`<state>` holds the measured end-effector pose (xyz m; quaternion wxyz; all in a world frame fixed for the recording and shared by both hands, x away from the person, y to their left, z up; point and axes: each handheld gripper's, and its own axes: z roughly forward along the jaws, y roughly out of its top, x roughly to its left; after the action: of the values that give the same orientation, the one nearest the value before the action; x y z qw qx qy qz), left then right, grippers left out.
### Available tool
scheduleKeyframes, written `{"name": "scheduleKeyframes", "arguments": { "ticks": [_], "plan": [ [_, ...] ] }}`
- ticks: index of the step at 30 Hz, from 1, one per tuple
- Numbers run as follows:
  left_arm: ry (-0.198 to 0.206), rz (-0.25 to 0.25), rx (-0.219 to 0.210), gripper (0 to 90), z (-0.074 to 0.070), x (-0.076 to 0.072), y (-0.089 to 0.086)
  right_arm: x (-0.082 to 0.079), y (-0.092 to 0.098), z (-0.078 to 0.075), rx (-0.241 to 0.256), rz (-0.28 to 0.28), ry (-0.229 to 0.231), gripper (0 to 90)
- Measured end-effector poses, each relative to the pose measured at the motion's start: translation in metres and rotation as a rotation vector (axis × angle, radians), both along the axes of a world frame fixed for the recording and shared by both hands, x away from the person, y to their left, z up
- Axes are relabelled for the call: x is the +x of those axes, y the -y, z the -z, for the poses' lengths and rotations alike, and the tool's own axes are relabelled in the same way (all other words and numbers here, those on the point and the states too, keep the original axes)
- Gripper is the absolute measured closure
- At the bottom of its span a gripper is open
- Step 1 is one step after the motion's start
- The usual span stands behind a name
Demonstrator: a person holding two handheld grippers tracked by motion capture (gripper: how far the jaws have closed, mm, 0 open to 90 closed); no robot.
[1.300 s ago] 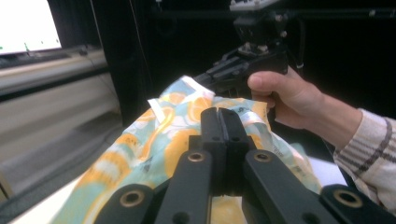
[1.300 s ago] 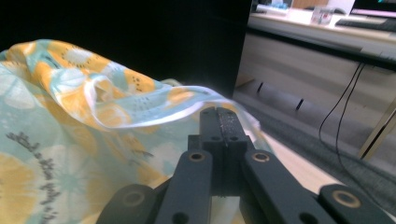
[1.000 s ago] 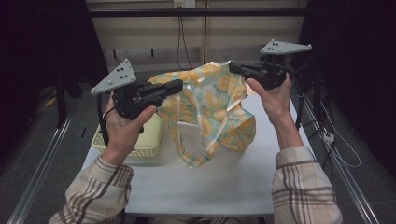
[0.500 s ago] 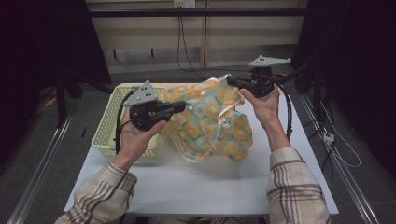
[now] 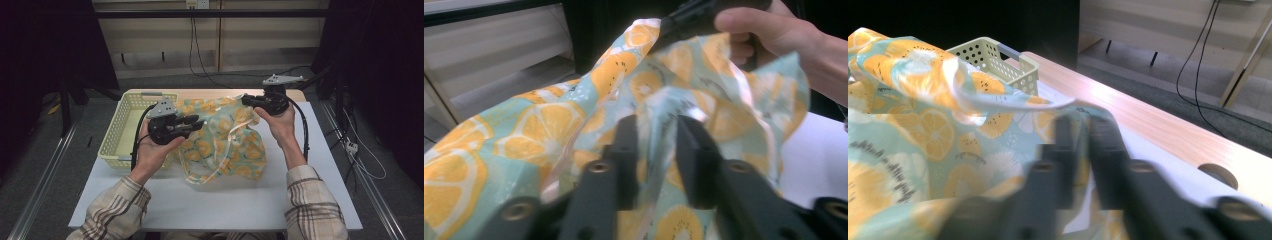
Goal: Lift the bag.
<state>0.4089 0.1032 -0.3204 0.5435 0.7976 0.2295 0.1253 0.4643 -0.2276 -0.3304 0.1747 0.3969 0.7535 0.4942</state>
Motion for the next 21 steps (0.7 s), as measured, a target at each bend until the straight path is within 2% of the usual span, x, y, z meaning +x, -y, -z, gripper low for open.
{"name": "scheduleKeyframes", "arguments": {
  "ticks": [3, 5, 8, 12, 14, 18, 21],
  "plan": [
    [0.005, -0.01, 0.0, 57.0, 0.0, 0.0, 0.001, -0.004, 0.002, 0.001, 0.002, -0.004, -0.003, 75.3],
    [0.006, -0.019, -0.006, 54.0, 0.0, 0.001, 0.001, -0.006, 0.003, 0.001, 0.0, -0.008, -0.007, 69.1],
    [0.004, -0.036, -0.017, 41.1, -0.001, 0.002, 0.002, -0.008, 0.004, 0.001, 0.003, -0.006, -0.014, 61.8],
    [0.036, -0.035, -0.015, 29.3, -0.003, -0.001, 0.005, -0.013, 0.007, -0.004, 0.007, -0.001, 0.004, 55.3],
    [0.039, -0.047, -0.017, 23.0, -0.002, 0.0, 0.006, -0.014, 0.007, -0.005, 0.007, 0.009, 0.009, 49.3],
    [0.013, -0.076, 0.003, 11.7, 0.002, 0.003, 0.007, -0.013, 0.007, -0.004, 0.0, 0.026, -0.013, 38.0],
    [0.001, -0.093, -0.001, 8.0, 0.002, 0.004, 0.007, -0.015, 0.009, -0.005, 0.004, 0.027, -0.012, 32.2]
  ]
}}
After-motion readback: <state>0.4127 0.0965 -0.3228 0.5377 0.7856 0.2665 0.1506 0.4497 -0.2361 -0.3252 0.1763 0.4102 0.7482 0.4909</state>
